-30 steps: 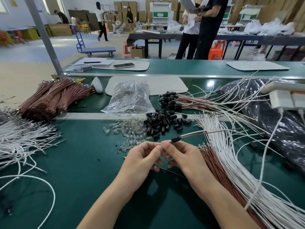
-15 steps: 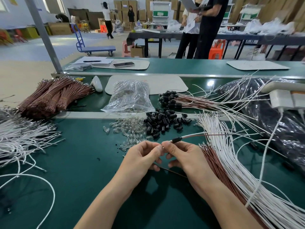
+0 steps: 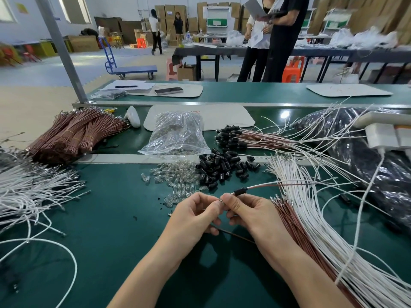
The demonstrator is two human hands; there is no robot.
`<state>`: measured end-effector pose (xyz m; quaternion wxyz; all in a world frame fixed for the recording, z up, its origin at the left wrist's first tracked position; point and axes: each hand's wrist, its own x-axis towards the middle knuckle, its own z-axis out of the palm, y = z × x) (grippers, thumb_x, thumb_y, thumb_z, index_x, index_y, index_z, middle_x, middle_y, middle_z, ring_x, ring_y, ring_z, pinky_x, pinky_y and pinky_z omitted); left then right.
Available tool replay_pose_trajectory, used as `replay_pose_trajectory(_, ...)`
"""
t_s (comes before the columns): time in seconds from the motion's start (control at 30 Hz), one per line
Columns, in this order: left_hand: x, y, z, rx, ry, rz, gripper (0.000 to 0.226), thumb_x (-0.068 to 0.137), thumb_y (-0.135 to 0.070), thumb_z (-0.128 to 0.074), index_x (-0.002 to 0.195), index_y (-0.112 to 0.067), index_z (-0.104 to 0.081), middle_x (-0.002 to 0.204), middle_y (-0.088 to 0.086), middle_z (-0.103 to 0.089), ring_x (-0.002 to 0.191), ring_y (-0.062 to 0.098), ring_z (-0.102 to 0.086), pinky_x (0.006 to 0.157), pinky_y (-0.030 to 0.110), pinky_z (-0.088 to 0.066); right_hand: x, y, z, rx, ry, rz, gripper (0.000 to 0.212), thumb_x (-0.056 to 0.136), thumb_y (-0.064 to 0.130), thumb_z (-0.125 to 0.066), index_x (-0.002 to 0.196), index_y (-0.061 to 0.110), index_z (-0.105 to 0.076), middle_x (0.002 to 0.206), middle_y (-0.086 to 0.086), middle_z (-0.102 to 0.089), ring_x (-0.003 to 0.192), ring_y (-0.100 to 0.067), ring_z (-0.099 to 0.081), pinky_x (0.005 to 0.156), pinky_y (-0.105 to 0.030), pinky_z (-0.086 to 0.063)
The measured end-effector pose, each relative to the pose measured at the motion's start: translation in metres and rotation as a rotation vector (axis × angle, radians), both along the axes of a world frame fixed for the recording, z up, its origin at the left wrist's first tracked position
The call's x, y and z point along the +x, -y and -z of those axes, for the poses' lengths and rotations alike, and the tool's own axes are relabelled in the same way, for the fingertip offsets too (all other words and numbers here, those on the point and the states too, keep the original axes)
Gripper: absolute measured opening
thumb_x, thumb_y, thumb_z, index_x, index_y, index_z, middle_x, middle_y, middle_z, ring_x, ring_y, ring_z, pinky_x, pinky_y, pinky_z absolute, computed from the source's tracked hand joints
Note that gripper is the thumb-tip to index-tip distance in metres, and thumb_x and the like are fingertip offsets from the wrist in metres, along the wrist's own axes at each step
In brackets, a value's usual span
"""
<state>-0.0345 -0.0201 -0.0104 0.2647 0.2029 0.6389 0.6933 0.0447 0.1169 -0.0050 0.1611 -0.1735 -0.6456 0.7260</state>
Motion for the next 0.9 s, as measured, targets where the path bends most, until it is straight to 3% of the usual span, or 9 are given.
replay_pose_trajectory(0.37, 0.001, -0.001, -0.001, 0.013, -0.005, -0.034, 0.01, 0.096, -0.013, -0.066, 0.097, -0.003, -0.069, 0.076, 0.001, -0.072, 0.069, 0.013, -0.065, 0.065, 0.026, -0.056, 0.002, 0.002, -0.002, -0.034, 0.002, -0.015, 0.028, 0.073, 0.039, -0.078, 0.084, 0.014, -0.08, 0.08, -0.003, -0.074, 0.067, -0.009, -0.063, 0.061, -0.021, -0.053)
replay_pose_trajectory(0.6, -0.002, 0.003, -0.004, 0.012, -0.03, 0.01, 0.009, 0.098, -0.017, -0.063, 0.098, -0.009, -0.068, 0.08, 0.0, -0.07, 0.069, 0.014, -0.064, 0.062, 0.026, -0.054, 0.004, 0.001, -0.004, -0.004, -0.017, -0.025, 0.02, 0.076, 0.042, -0.077, 0.086, 0.024, -0.08, 0.076, 0.004, -0.072, 0.068, -0.008, -0.062, 0.065, -0.021, -0.053)
replay_pose_trajectory(0.67, -0.008, 0.01, -0.003, -0.081, -0.23, -0.109, 0.007, 0.099, -0.026, -0.063, 0.095, -0.022, -0.068, 0.08, -0.006, -0.071, 0.069, 0.009, -0.063, 0.064, 0.021, -0.051, 0.003, 0.001, -0.005, -0.038, -0.032, 0.007, 0.021, 0.074, 0.041, -0.079, 0.083, 0.023, -0.081, 0.076, 0.003, -0.071, 0.066, -0.008, -0.062, 0.062, -0.019, -0.052)
replay_pose_trajectory(0.77, -0.018, 0.021, 0.003, -0.415, -0.711, -0.374, 0.007, 0.097, -0.039, -0.057, 0.097, -0.036, -0.063, 0.085, -0.016, -0.065, 0.084, 0.002, -0.055, 0.077, 0.021, -0.045, 0.002, -0.001, -0.006, -0.102, -0.043, 0.039, 0.025, 0.07, 0.042, -0.08, 0.082, 0.02, -0.081, 0.077, 0.0, -0.07, 0.066, -0.008, -0.062, 0.06, -0.019, -0.052)
replay_pose_trajectory(0.83, -0.021, 0.023, 0.008, -0.642, -0.928, -0.401, 0.02, 0.097, -0.04, -0.054, 0.112, -0.031, -0.065, 0.1, -0.014, -0.059, 0.097, 0.01, -0.051, 0.088, 0.031, -0.04, 0.002, -0.002, -0.006, -0.124, -0.041, 0.042, 0.024, 0.071, 0.043, -0.08, 0.08, 0.021, -0.081, 0.078, 0.0, -0.071, 0.066, -0.008, -0.063, 0.06, -0.018, -0.053)
replay_pose_trajectory(0.9, -0.023, 0.021, 0.016, -0.792, -1.026, -0.373, 0.031, 0.098, -0.04, -0.055, 0.124, -0.027, -0.065, 0.109, -0.004, -0.056, 0.103, 0.02, -0.05, 0.09, 0.036, -0.037, 0.002, -0.001, -0.007, -0.146, -0.037, 0.041, 0.021, 0.072, 0.041, -0.079, 0.077, 0.021, -0.081, 0.076, 0.0, -0.07, 0.066, -0.008, -0.063, 0.06, -0.018, -0.052)
